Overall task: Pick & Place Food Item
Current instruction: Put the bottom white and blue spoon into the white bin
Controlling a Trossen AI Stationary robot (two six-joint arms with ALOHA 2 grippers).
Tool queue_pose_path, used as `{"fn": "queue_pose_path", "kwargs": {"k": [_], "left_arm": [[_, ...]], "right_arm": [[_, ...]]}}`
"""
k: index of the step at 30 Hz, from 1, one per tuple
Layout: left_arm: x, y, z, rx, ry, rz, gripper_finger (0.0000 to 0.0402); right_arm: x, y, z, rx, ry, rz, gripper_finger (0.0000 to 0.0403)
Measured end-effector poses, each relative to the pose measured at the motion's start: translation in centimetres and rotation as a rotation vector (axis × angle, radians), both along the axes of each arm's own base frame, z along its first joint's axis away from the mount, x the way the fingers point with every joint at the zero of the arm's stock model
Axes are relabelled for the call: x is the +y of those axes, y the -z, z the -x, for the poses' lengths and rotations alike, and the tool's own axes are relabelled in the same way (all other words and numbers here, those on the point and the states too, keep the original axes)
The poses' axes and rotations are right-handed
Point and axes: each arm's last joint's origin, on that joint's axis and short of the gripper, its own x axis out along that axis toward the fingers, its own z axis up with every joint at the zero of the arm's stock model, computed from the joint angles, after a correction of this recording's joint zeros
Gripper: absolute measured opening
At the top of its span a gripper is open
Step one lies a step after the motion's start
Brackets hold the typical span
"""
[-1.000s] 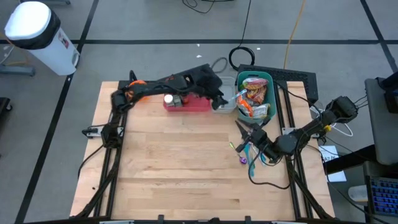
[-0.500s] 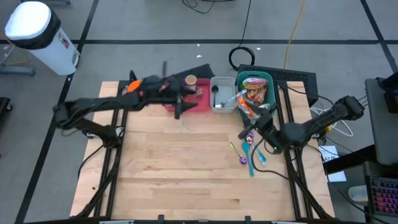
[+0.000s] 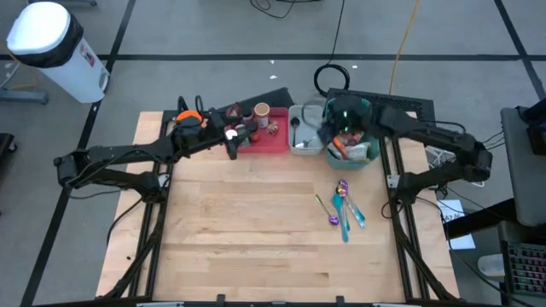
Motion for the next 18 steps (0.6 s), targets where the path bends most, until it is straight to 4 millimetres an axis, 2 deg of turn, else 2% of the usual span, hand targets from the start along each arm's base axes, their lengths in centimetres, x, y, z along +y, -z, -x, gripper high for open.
{"fn": "queue_pose_path", "kwargs": {"k": [3, 7, 15, 18], "left_arm": [[0.4, 0.7, 0.3, 0.052, -0.018, -0.008, 0.0310], [0.9, 1.2, 0.4, 0.096, -0.035, -0.006, 0.0310], [1.5, 0.8, 0.6, 0.073, -0.057, -0.049, 0.0310], [1.5, 0.9, 0.6, 0.081, -0.058, -0.039, 0.0310]], "right_arm": [[-2.5, 0.8, 2.3, 0.067, 0.114, -0.110, 0.0175], [-4.2, 2.5, 4.2, 0.085, 0.202, -0.220, 0.0173], [-5.4, 7.7, 4.6, 0.004, 0.213, -0.289, 0.0169], [-5.7, 8.8, 4.7, -0.045, 0.231, -0.270, 0.0167]]}}
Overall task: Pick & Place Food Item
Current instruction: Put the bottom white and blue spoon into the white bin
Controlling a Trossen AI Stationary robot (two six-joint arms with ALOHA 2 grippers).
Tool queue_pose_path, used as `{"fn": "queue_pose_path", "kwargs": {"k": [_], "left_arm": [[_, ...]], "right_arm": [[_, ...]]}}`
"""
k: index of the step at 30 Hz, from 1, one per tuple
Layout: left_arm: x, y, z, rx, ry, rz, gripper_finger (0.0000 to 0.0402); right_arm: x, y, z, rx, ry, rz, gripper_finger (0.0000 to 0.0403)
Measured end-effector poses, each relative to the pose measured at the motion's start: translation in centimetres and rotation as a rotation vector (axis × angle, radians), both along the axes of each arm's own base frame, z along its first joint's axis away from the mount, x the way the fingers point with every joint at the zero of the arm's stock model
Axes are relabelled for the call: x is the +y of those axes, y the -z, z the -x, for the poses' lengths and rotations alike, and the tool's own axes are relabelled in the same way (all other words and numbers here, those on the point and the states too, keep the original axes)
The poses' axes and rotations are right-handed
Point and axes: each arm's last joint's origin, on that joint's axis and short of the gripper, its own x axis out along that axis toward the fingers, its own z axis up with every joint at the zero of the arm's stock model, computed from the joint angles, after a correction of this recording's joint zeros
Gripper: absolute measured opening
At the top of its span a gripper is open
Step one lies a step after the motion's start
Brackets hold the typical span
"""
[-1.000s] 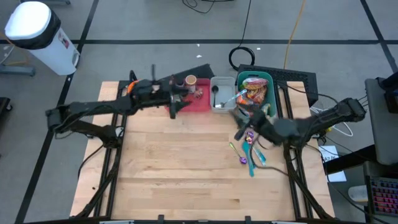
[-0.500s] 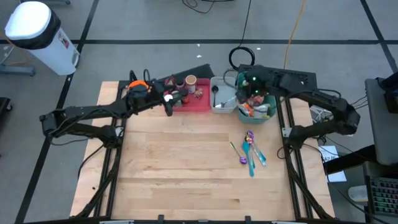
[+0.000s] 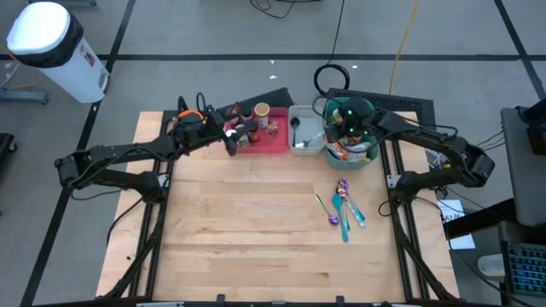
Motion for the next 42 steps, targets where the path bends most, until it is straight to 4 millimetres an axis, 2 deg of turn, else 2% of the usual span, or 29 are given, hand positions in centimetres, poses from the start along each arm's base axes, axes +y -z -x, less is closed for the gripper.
{"fn": "queue_pose_path", "kwargs": {"k": [4, 9, 16, 24, 28, 36, 42], "left_arm": [[0.0, 0.4, 0.1, 0.038, 0.000, 0.021, 0.0310], [-0.1, 0.7, 0.1, 0.064, 0.000, 0.036, 0.0310], [-0.1, 0.7, 0.1, 0.064, 0.000, 0.033, 0.0310], [-0.1, 0.7, 0.1, 0.061, 0.000, 0.037, 0.0310], [-0.1, 0.7, 0.1, 0.055, -0.002, 0.046, 0.0310], [-0.1, 0.7, 0.1, 0.048, -0.005, 0.058, 0.0310], [-0.1, 0.6, 0.1, 0.044, -0.006, 0.063, 0.0310]], "right_arm": [[-0.1, 1.4, 0.5, -0.006, 0.039, -0.019, 0.0166], [-0.7, 2.2, 0.8, -0.047, 0.083, 0.005, 0.0166], [-1.3, 4.2, 0.6, -0.092, 0.101, 0.025, 0.0166], [-1.9, 4.0, -0.2, -0.168, 0.082, 0.102, 0.0161], [-1.9, 3.9, -0.3, -0.179, 0.048, 0.109, 0.0130], [-1.8, 3.0, -1.2, -0.227, -0.038, 0.222, 0.0019], [-1.7, 1.2, -2.5, -0.349, -0.178, 0.377, 0.0016]]}}
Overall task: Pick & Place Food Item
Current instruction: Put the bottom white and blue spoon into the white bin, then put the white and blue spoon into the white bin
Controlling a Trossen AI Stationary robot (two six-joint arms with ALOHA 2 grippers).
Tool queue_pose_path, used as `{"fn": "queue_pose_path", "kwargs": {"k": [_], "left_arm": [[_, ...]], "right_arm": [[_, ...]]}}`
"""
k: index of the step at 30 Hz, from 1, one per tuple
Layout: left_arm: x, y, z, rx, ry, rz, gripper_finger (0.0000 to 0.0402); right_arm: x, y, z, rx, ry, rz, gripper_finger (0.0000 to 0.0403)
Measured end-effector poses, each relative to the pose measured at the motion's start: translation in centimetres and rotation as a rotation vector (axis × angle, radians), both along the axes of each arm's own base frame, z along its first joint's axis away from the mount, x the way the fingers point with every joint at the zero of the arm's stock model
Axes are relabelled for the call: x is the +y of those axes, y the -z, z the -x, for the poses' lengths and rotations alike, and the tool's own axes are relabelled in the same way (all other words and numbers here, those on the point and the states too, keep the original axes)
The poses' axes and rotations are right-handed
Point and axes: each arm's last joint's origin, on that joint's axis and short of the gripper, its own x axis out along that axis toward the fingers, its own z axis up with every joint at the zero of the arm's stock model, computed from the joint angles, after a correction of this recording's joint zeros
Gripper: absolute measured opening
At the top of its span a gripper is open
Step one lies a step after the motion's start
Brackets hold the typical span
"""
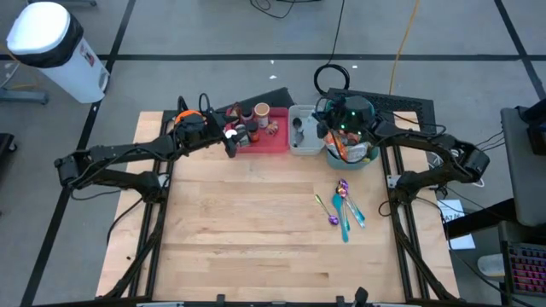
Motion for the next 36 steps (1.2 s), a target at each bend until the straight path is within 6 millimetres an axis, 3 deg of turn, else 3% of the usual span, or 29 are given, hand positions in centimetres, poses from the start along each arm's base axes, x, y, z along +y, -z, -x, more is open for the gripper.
{"fn": "queue_pose_path", "kwargs": {"k": [3, 12, 20, 27, 30, 36], "left_arm": [[0.0, 0.0, 0.0, -0.001, 0.000, 0.001, 0.0310], [0.0, -0.1, 0.0, -0.018, -0.002, 0.002, 0.0310], [0.0, -0.1, 0.0, -0.036, -0.010, 0.030, 0.0310], [0.0, -0.1, 0.0, -0.043, -0.014, 0.041, 0.0310], [0.0, -0.1, 0.0, -0.045, -0.015, 0.044, 0.0310], [0.0, -0.1, 0.0, -0.044, -0.015, 0.044, 0.0310]], "right_arm": [[0.1, -0.6, -0.3, -0.017, -0.032, 0.016, 0.0011], [0.4, 0.2, -0.8, 0.058, -0.132, 0.012, 0.0007], [-0.8, -3.9, -2.3, 0.164, -0.230, 0.002, 0.0005], [-2.0, -2.1, -3.9, 0.331, -0.285, -0.068, 0.0004], [-2.1, -1.2, -4.5, 0.352, -0.296, -0.065, 0.0002], [-1.9, -1.4, -5.1, 0.308, -0.307, -0.019, 0.0016]]}}
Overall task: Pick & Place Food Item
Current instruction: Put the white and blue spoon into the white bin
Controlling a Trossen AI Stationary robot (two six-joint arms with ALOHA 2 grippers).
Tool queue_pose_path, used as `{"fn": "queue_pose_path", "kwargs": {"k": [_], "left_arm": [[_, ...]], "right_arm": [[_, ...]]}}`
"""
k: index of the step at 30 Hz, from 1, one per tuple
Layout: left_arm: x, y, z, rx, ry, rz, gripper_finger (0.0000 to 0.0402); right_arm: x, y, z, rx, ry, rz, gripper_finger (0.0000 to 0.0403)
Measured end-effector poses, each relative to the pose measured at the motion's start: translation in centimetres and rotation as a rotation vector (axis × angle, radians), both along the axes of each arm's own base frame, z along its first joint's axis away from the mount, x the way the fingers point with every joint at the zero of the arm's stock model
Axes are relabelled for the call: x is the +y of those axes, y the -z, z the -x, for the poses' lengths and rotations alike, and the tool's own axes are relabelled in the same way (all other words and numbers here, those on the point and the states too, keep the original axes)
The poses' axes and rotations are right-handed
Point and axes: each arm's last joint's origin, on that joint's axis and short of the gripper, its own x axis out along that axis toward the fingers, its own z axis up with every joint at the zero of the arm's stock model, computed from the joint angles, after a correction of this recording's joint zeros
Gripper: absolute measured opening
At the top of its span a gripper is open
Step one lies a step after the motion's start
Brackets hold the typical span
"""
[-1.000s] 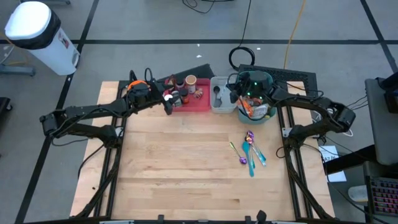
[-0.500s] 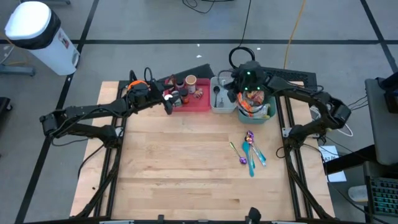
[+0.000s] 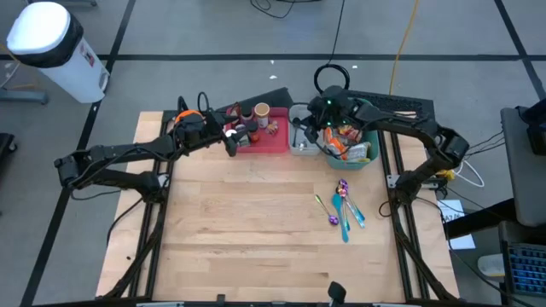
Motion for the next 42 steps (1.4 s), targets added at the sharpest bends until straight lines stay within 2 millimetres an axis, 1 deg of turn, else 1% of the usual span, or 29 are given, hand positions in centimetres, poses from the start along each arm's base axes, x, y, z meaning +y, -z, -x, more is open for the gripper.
{"fn": "queue_pose_path", "kwargs": {"k": [5, 9, 12, 16, 20, 24, 26, 28, 33, 38, 42], "left_arm": [[0.0, 0.0, 0.0, 0.000, -0.001, 0.000, 0.0310], [0.0, 0.0, 0.0, 0.001, -0.001, 0.000, 0.0310], [0.0, 0.1, 0.0, 0.013, 0.002, -0.007, 0.0310], [0.0, 0.1, 0.0, 0.015, 0.002, -0.008, 0.0310], [0.0, 0.1, 0.0, 0.015, 0.002, -0.008, 0.0310], [0.0, 0.1, 0.0, 0.015, 0.002, -0.008, 0.0310], [0.0, 0.1, 0.0, 0.015, 0.002, -0.008, 0.0310], [0.0, 0.1, 0.0, 0.015, 0.002, -0.007, 0.0310], [0.0, 0.1, 0.0, 0.013, 0.001, -0.003, 0.0310], [0.0, 0.1, 0.0, -0.005, -0.005, 0.025, 0.0310], [0.0, 0.1, 0.0, -0.017, -0.009, 0.045, 0.0310]], "right_arm": [[0.2, -0.6, -0.1, -0.025, 0.012, 0.044, 0.0043], [0.3, -0.4, -0.1, -0.008, 0.016, 0.032, 0.0078], [0.9, -1.2, -0.1, -0.030, -0.001, 0.043, 0.0108], [3.3, -3.2, 0.4, -0.051, -0.060, 0.058, 0.0142], [6.8, -5.2, 1.7, -0.021, -0.095, 0.038, 0.0160], [10.6, -5.7, 3.3, 0.101, -0.048, -0.022, 0.0161], [12.3, -5.6, 3.9, 0.152, -0.024, -0.066, 0.0159], [14.0, -5.2, 4.1, 0.168, -0.011, -0.086, 0.0158], [17.5, -2.8, 3.9, 0.193, -0.061, -0.122, 0.0158], [20.1, -0.8, 3.9, 0.198, -0.117, -0.156, 0.0155], [21.4, 0.3, 4.3, 0.218, -0.088, -0.139, 0.0155]]}}
